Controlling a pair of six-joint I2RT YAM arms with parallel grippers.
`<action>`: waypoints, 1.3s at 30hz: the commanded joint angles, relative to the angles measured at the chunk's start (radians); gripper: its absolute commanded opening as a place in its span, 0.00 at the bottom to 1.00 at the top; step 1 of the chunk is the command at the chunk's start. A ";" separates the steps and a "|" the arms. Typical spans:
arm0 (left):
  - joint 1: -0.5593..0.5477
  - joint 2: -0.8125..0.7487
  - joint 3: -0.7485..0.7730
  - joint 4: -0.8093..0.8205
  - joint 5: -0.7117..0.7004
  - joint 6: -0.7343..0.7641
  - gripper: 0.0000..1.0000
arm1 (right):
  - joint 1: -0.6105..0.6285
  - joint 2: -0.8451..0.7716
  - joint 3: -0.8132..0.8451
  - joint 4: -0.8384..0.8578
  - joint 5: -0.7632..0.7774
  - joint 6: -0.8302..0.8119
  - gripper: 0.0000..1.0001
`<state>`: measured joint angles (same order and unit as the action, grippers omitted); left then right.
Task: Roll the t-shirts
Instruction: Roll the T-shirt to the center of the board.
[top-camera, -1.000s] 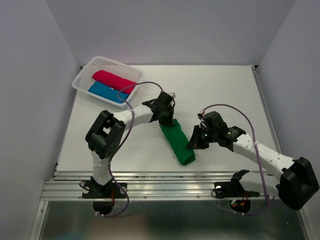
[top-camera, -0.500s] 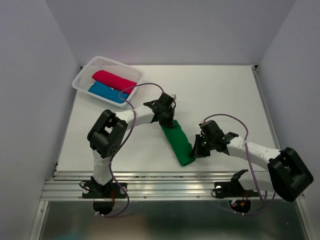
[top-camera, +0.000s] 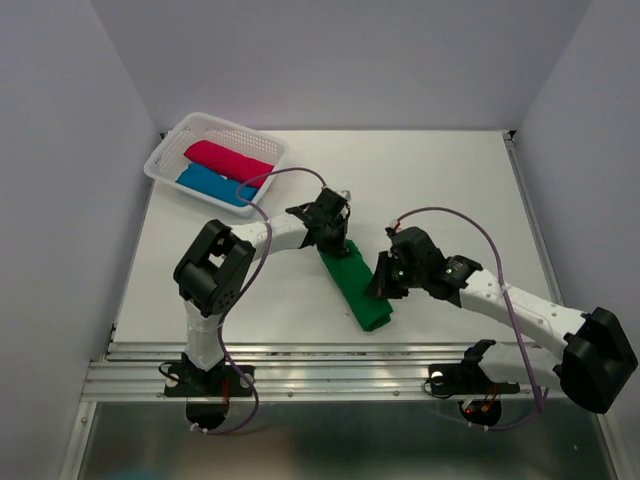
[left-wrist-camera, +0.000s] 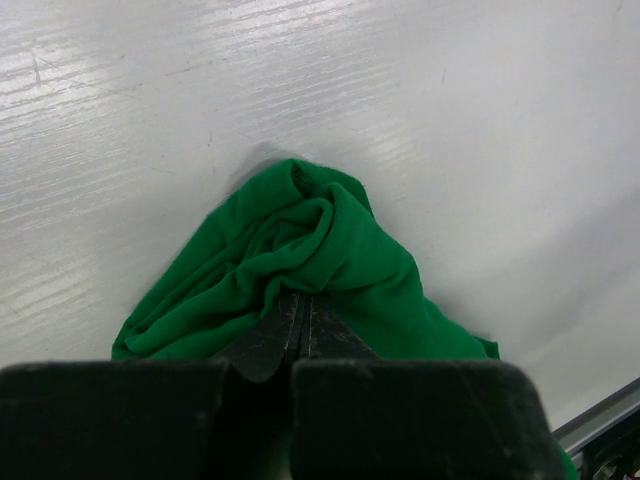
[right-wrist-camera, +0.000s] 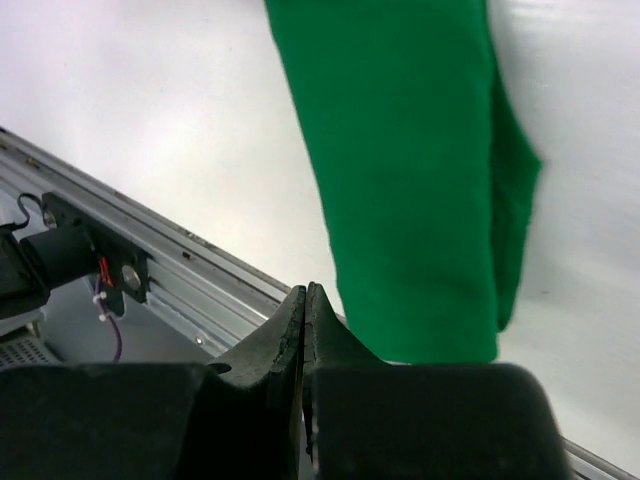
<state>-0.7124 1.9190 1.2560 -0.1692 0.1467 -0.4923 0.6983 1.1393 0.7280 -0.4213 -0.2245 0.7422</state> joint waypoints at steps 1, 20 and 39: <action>0.005 -0.018 -0.040 -0.043 -0.044 0.012 0.00 | 0.064 0.042 -0.050 0.075 0.014 0.077 0.03; 0.016 -0.179 -0.263 0.003 -0.033 -0.072 0.00 | 0.064 0.125 -0.175 -0.036 0.309 0.079 0.01; 0.014 -0.469 -0.327 -0.213 -0.229 -0.147 0.18 | 0.064 0.260 0.123 -0.214 0.594 -0.089 0.04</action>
<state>-0.6945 1.5093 0.8803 -0.2771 0.0105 -0.6373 0.7616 1.3975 0.7975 -0.5873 0.2745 0.7090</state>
